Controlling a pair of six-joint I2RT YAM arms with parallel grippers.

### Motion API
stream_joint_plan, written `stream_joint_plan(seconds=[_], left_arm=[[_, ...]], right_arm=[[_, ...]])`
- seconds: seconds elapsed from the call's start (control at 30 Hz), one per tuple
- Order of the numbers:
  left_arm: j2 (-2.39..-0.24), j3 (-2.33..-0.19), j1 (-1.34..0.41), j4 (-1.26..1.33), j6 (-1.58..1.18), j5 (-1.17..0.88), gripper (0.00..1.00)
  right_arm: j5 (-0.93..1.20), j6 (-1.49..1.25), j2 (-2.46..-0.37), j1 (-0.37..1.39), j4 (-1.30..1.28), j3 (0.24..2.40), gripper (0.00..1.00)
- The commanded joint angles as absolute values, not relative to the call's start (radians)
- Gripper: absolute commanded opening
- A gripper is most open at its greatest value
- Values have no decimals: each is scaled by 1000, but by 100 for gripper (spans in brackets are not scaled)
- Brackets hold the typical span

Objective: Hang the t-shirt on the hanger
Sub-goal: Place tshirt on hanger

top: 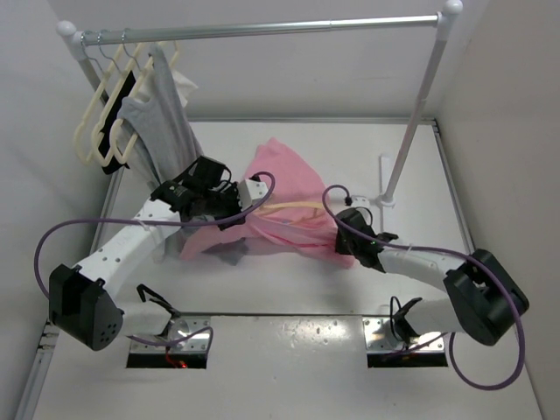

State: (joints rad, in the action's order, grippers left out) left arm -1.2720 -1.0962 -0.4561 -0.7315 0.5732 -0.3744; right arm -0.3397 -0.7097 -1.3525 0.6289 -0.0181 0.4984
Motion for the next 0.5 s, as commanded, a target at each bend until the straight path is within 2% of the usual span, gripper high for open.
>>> stream_joint_plan(seconds=[0.0,0.47], left_arm=[[-1235,-1134,-445,-764,624,-488,0],[-1186,-1115,-445,-873,756,-500,0]], right_arm=[[-460,-818,-1275,566,-67,460,0],[-463,-815,-1331,295,-89,514,0]])
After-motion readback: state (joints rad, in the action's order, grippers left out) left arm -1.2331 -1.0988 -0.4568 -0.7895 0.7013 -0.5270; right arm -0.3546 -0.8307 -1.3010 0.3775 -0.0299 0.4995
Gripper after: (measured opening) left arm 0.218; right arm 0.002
